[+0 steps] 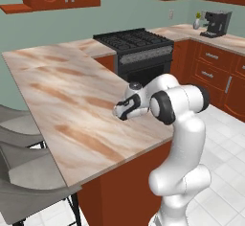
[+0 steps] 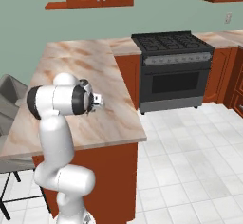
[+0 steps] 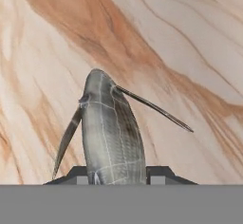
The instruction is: Open the fridge, remove the tangerine, potato, and fish, and place them on any counter.
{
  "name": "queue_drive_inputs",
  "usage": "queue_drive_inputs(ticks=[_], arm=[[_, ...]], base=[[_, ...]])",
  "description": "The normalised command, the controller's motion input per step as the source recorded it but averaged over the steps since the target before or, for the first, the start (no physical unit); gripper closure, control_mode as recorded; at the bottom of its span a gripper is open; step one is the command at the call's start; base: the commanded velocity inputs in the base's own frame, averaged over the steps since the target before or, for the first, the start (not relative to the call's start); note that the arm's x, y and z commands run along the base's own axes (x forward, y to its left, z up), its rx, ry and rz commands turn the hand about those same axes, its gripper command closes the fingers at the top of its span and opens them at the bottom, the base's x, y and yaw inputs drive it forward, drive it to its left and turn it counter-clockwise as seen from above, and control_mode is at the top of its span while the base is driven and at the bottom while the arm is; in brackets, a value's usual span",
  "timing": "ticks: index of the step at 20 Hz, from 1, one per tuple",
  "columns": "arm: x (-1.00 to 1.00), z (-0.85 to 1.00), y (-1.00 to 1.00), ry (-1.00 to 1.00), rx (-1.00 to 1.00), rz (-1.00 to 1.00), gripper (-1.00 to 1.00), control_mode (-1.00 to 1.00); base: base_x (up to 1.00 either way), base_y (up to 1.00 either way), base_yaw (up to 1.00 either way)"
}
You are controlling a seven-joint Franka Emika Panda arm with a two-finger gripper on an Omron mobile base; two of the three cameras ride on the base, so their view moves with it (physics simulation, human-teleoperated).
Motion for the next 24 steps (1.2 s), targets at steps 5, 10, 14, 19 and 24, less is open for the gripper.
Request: queue_drive_inputs(ticks=[5,10,14,19,24], arm=[[0.42,-0.41,0.0,0.0,0.0,0.0,1.0,-1.0],[0.14,-0.15,0.0,0.0,0.0,0.0,-1.0,-1.0],[-0.21,0.22,0.0,0.01,0.0,0.0,-1.0,-1.0],[-0.4,0.67,0.0,0.06,0.0,0.0,-1.0,-1.0],[-0.97,1.0,0.0,-0.06,0.01,0.0,-1.0,-1.0]], base=[[0.0,0.0,0.0],[0.0,0.0,0.0],[0.0,0.0,0.0],[0.0,0.0,0.0],[0.0,0.0,0.0]])
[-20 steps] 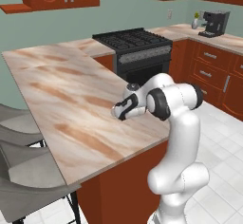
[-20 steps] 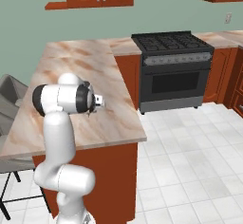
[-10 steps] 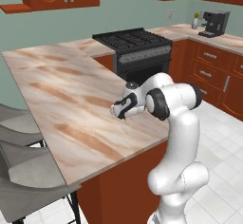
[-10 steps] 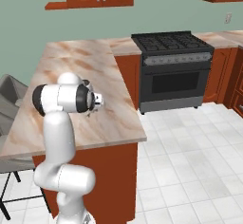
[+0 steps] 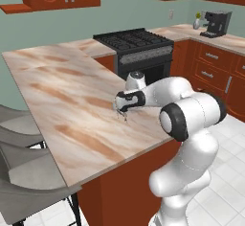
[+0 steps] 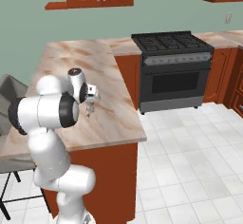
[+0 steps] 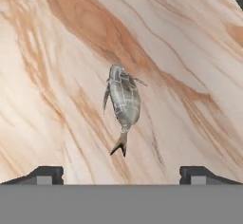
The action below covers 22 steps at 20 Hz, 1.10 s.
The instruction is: Open the fridge, remove the tangerine, potato, and fish, and place them on any counter.
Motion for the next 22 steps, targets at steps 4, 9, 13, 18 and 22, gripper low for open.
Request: queue_drive_inputs(ticks=[4,9,13,18,22], arm=[[-0.85,1.0,0.05,-0.07,0.0,0.05,-1.0,-1.0],[-0.56,1.0,0.0,-0.02,0.0,0.12,-1.0,-1.0],[-0.54,1.0,-0.02,0.02,0.0,0.06,-1.0,-1.0],[-0.83,1.0,-0.22,0.07,0.0,0.0,-1.0,-1.0],[-0.98,0.63,-0.3,0.13,0.01,0.0,-1.0,-1.0]], base=[[0.0,0.0,0.0],[0.0,0.0,0.0],[0.0,0.0,0.0],[0.0,0.0,0.0],[0.0,0.0,0.0]])
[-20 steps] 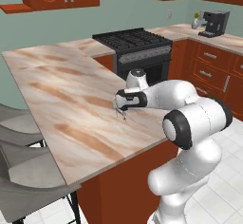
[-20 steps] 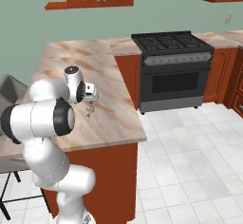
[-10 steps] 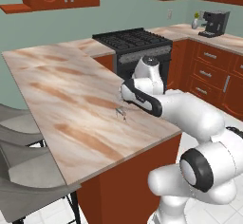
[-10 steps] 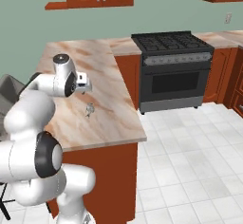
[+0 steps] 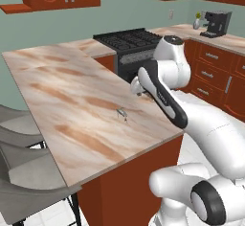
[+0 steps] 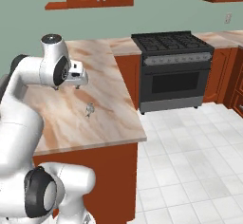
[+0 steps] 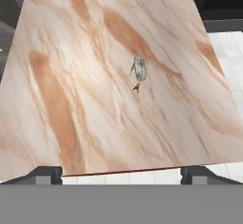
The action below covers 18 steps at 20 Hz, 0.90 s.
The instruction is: Open the fridge, remove the tangerine, potato, and fish, and place them on any counter.
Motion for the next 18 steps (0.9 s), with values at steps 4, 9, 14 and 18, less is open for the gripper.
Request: queue_drive_inputs(ticks=[4,9,14,18], arm=[[-1.0,0.05,-0.34,0.16,0.0,-0.03,-1.0,-1.0],[-0.69,-0.54,-0.4,0.2,0.0,-0.02,-1.0,-1.0],[-0.07,-0.19,-0.07,0.06,0.0,-0.05,-1.0,1.0],[0.0,0.0,0.0,0.0,0.0,0.0,-1.0,1.0]], base=[[0.0,0.0,0.0],[0.0,0.0,0.0],[-0.01,-0.02,-0.33],[0.0,0.0,-0.99]])
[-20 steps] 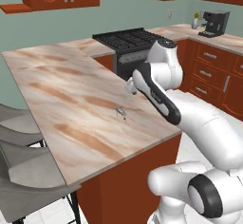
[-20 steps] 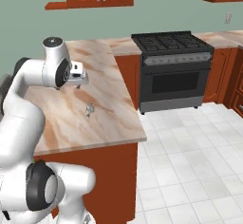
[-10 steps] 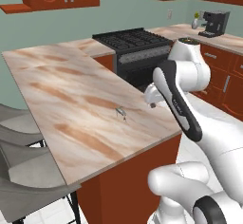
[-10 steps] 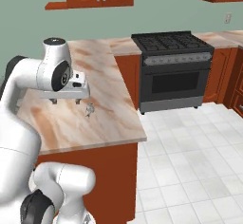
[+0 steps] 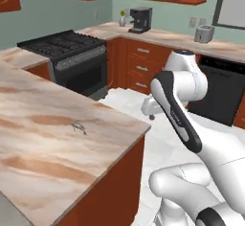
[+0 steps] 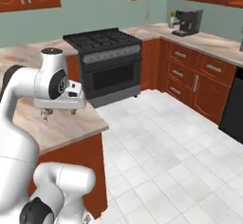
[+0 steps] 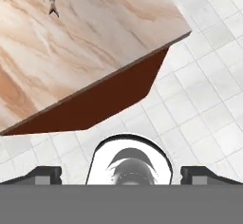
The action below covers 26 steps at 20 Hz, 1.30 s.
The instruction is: Open the fridge, remove the tangerine, potato, and fish, and place them on any counter.
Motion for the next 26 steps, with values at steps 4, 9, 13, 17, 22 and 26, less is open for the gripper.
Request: queue_drive_inputs(ticks=[4,9,13,17,22,26], arm=[[0.0,0.0,0.0,0.0,0.0,0.0,-1.0,1.0],[0.0,0.0,0.0,0.0,0.0,0.0,-1.0,1.0],[0.0,0.0,0.0,0.0,0.0,0.0,-1.0,1.0],[0.0,0.0,0.0,0.0,0.0,0.0,-1.0,1.0],[0.0,0.0,0.0,0.0,0.0,0.0,-1.0,1.0],[0.0,0.0,0.0,0.0,0.0,0.0,-1.0,1.0]], base=[[0.0,0.0,-0.99],[-0.02,0.0,-0.99],[-0.14,0.0,-0.94],[-0.22,-0.06,-0.89],[-0.23,-0.2,-0.84],[-0.2,-0.27,-0.83]])
